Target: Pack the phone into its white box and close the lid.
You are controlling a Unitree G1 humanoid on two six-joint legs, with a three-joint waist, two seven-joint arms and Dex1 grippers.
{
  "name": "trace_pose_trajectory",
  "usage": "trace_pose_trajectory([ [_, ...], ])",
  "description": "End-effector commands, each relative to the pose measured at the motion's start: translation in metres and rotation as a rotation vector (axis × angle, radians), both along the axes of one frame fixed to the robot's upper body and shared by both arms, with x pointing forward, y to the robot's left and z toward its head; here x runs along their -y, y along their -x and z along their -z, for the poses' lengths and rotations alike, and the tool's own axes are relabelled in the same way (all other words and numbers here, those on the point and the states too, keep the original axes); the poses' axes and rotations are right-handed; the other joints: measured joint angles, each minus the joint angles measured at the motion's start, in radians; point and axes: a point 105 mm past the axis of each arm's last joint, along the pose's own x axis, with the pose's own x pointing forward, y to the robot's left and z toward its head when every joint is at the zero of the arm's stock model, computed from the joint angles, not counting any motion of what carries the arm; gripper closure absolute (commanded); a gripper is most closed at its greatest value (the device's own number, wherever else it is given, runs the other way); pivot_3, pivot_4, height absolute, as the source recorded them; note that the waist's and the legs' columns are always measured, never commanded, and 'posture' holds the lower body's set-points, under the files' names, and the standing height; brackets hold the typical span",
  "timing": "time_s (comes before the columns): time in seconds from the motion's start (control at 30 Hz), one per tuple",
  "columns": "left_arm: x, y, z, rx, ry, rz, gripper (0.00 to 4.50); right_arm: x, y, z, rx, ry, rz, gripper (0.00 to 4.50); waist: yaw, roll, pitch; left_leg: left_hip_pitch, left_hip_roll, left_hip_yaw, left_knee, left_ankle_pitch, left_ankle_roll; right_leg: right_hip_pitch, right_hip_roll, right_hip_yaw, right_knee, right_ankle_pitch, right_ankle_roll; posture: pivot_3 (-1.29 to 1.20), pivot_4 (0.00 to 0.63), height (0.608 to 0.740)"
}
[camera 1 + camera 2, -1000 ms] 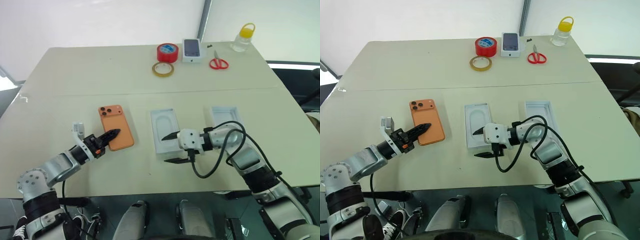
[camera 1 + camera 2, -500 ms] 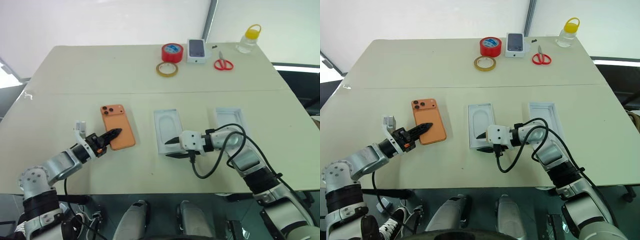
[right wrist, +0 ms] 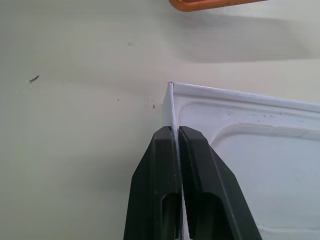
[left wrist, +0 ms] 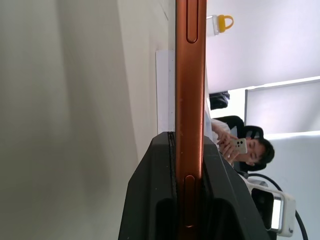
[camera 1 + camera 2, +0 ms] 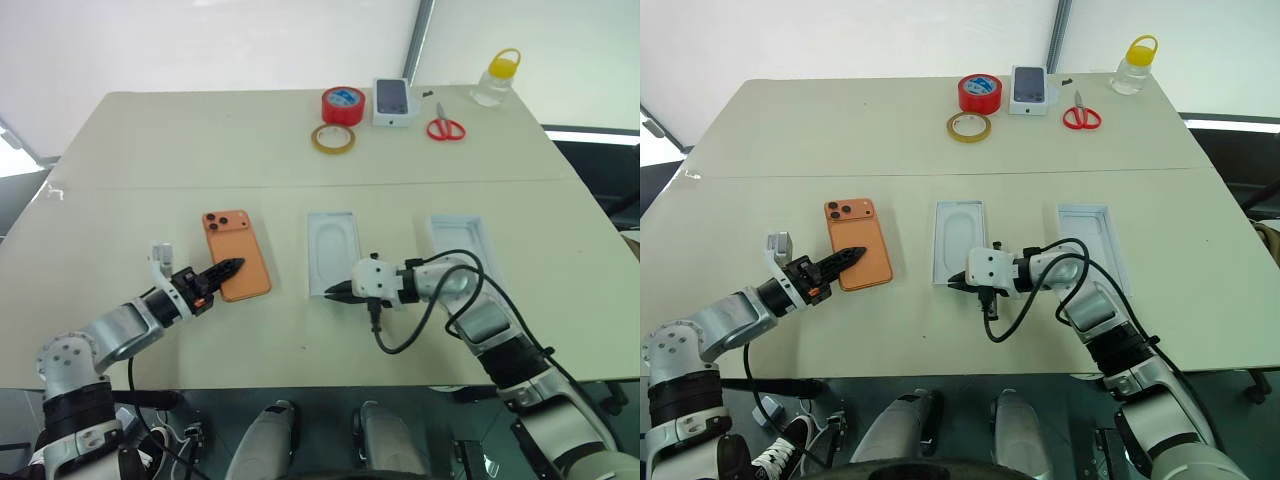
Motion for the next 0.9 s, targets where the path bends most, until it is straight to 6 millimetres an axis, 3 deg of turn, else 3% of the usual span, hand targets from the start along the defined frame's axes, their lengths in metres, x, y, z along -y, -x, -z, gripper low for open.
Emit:
trace_pose_trajectory([
  [0.03, 0.011, -0.002, -0.024, 0.095, 0.018, 0.036, 4.50, -0.025, 0.008, -0.009, 0.024, -0.015, -0.038, 4.40, 0.001, 0.000, 0.000, 0.000, 0.000, 0.000, 0.000, 0.000, 0.000, 0.000, 0.000, 0.000, 0.000, 0.000, 0.000, 0.00, 0.150, 0.740],
  [0.27, 0.037, -0.013, -0.040, 0.133, 0.054, 0.092, 4.50, -0.049, 0.023, -0.011, 0.018, -0.001, -0.112, 4.40, 0.005, 0.000, 0.000, 0.000, 0.000, 0.000, 0.000, 0.000, -0.001, 0.000, 0.000, 0.000, 0.000, 0.000, 0.000, 0.00, 0.150, 0.740],
  [0.5, 0.066, -0.016, -0.028, 0.099, 0.036, 0.179, 4.50, -0.068, 0.021, -0.016, -0.036, -0.044, -0.061, 4.40, -0.001, 0.000, 0.000, 0.000, 0.000, 0.000, 0.000, 0.001, -0.001, -0.001, 0.000, 0.000, 0.001, 0.000, 0.000, 0.00, 0.150, 0.740],
  [0.67, 0.073, -0.013, -0.019, 0.080, -0.012, 0.242, 4.50, -0.060, 0.024, -0.020, -0.018, -0.040, -0.077, 1.98, 0.003, -0.001, 0.000, 0.000, -0.001, 0.000, 0.000, 0.001, -0.001, 0.000, 0.000, 0.000, 0.001, 0.000, 0.000, 0.00, 0.150, 0.740],
  [0.9, 0.070, -0.012, -0.015, 0.079, -0.058, 0.292, 4.50, -0.028, 0.018, -0.027, -0.030, -0.006, -0.037, 1.98, 0.000, -0.001, 0.001, 0.000, -0.001, 0.000, 0.000, 0.000, 0.000, 0.000, 0.000, 0.000, 0.000, 0.000, 0.000, 0.00, 0.150, 0.740],
])
